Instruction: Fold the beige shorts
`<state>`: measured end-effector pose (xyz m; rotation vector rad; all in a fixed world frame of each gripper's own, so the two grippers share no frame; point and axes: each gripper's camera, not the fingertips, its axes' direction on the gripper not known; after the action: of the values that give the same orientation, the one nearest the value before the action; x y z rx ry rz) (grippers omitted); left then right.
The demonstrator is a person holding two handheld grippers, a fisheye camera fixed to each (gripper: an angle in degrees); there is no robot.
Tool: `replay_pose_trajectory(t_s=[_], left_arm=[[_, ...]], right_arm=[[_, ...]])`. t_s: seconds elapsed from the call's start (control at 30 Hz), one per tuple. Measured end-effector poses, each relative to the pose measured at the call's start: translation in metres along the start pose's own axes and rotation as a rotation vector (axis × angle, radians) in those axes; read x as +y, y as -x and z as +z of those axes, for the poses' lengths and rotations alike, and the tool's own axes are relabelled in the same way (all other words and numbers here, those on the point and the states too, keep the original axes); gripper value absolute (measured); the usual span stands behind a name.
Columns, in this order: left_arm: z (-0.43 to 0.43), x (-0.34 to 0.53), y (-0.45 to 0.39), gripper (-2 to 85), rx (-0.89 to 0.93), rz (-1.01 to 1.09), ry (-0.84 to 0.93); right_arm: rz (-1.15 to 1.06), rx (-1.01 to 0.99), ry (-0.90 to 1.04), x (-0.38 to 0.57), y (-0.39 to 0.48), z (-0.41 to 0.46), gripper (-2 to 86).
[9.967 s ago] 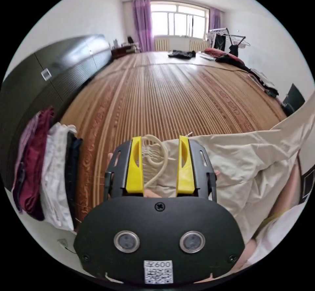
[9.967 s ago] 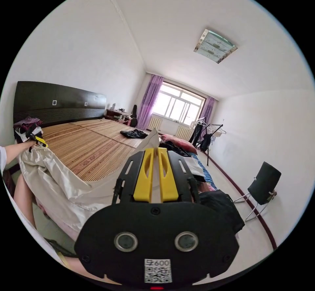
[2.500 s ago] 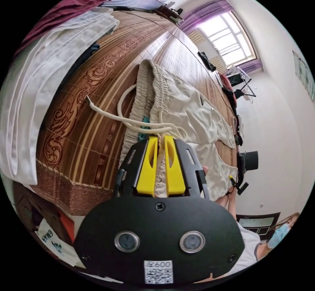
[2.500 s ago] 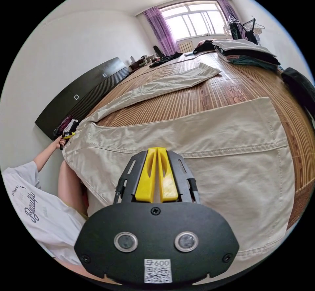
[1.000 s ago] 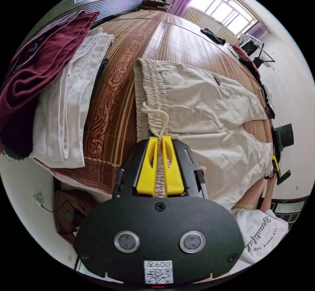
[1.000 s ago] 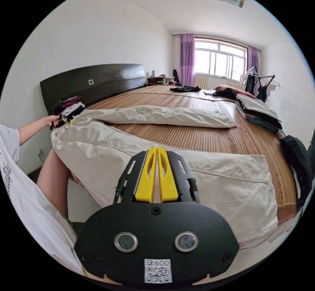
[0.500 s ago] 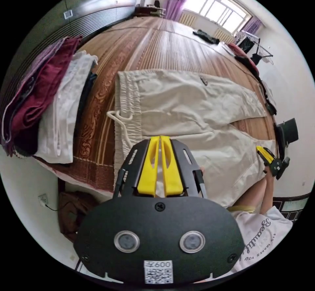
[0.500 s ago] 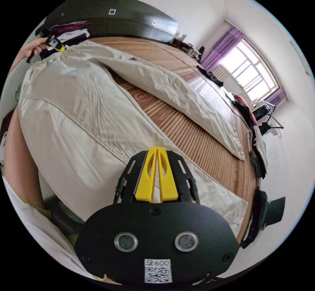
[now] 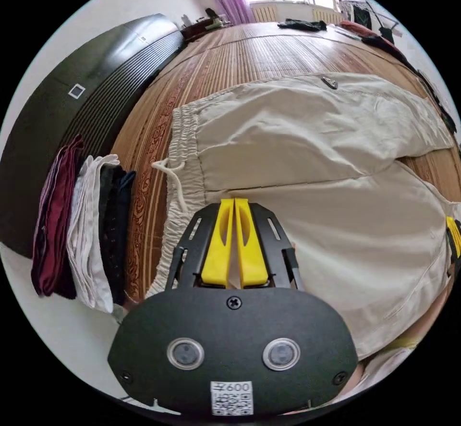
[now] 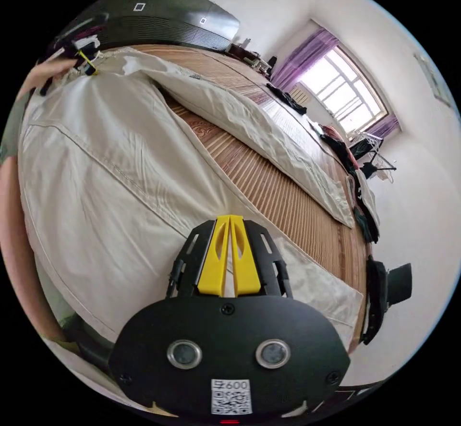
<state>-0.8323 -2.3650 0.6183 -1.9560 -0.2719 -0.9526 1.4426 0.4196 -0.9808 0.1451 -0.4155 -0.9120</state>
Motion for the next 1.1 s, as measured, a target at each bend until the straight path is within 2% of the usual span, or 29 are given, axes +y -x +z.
replay_pose_trajectory(t_s=[0.07,0.2,0.43,0.67,1.0,1.1], left_arm=[[0.006,0.028,0.017,0.6,0.033,-0.073,-0.11],[0.024,0.045,0.06,0.5,0.143,-0.11,-0.122],[0.076,0.081,0.164,0.3,0.488,-0.316,-0.152],[0.102,0.083,0.172,0.3,0.343,-0.234,-0.153],[0.169,0.095,0.217,0.2,0.485,-0.244,-0.163],[0.175,0.101,0.211,0.2,0.354,-0.277,-0.188]], right_arm=[[0.06,-0.094,-0.059,0.016,-0.029,0.003,-0.8],[0.16,-0.258,-0.064,0.028,-0.082,0.02,-0.8],[0.157,-0.25,-0.067,0.039,-0.103,0.034,-0.8],[0.084,-0.127,-0.068,0.047,-0.096,0.039,-0.8],[0.174,-0.278,-0.073,0.062,-0.155,0.047,-0.8],[0.179,-0.287,-0.073,0.065,-0.161,0.046,-0.8]])
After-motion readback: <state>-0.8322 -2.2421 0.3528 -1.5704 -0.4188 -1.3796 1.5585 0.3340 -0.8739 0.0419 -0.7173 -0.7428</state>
